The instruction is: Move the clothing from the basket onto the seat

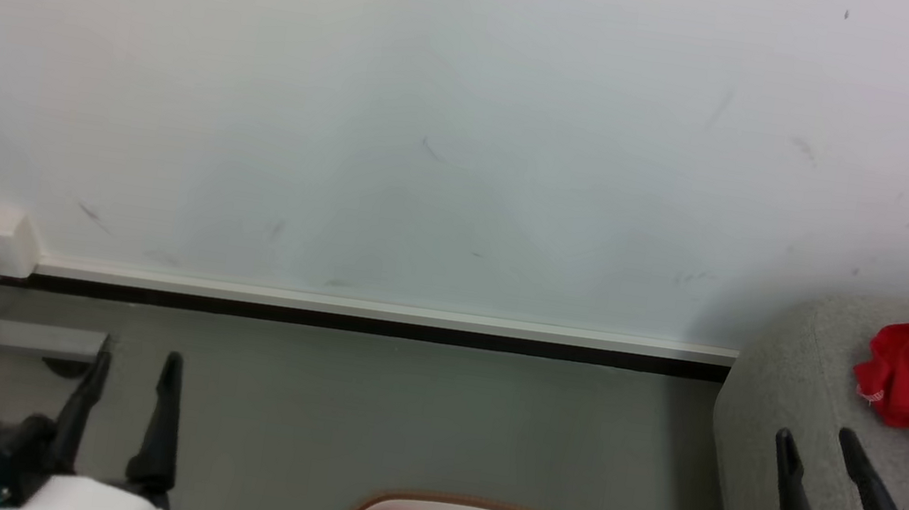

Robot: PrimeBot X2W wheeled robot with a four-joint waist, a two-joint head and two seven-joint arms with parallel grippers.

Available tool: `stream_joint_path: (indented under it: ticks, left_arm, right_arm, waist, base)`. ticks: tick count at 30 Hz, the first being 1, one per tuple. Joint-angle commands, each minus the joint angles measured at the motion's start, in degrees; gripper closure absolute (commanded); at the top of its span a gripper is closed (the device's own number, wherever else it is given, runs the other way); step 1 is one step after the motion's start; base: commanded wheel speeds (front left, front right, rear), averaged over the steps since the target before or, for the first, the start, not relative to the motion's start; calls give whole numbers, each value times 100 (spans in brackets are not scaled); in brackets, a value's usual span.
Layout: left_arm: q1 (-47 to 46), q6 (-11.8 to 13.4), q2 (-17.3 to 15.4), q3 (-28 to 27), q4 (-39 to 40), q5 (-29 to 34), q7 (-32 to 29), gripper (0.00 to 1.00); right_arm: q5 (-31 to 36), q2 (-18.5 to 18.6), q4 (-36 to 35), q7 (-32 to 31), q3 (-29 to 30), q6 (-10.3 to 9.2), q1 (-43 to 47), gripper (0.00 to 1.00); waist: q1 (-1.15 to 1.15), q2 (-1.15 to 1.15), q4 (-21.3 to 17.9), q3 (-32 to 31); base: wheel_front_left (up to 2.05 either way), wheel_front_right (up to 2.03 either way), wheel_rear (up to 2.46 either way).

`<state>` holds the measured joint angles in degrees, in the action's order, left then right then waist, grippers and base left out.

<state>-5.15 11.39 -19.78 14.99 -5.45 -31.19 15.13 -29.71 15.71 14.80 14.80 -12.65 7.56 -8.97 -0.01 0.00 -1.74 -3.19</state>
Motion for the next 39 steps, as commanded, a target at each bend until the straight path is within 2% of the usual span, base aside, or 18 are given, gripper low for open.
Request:
stream_joint_path:
  ticks: [1,3,7,11,16,29,36,39]
  left_arm:
    - [250,-6,89,-139,40,218,2,0]
    - [491,-3,330,-407,189,443,2,0]
    - [986,-163,745,-845,351,872,2,0]
    - [1228,-468,1094,-1149,304,1213,2,0]
    - [1143,-838,1340,-1464,164,1498,2,0]
    - [998,-1256,1620,-1774,-19,1894,3,0]
    - [671,-1487,1650,-1515,-270,2124,3,0]
    - [332,-1586,1616,-1323,-479,2298,3,0]
  right_arm:
    - [112,28,-79,40,31,-15,181,0]
    - [172,-86,-193,41,97,-15,411,0]
    - [456,-255,-361,41,319,-15,687,0]
    - [690,-379,-399,41,409,-15,764,0]
    - [841,-411,-352,42,406,-15,677,0]
    - [880,-397,-268,42,423,-15,538,0]
    - [875,-250,-222,42,520,-15,253,0]
    - [833,-133,-179,41,548,-15,-5,0]
  waist:
    - [1,0,-43,-29]
    - [1,0,-73,-47]
    - [1,0,-112,-64]
    - [1,0,-141,-43]
    - [1,0,-142,-6]
    - [1,0,-249,113]
    - [1,0,-415,383]
    - [1,0,-515,707]
  base:
    - [0,0,0]
    - [0,0,0]
    - [0,0,0]
    - [0,0,0]
    - [0,0,0]
    - [0,0,0]
    - [0,0,0]
    - [0,0,0]
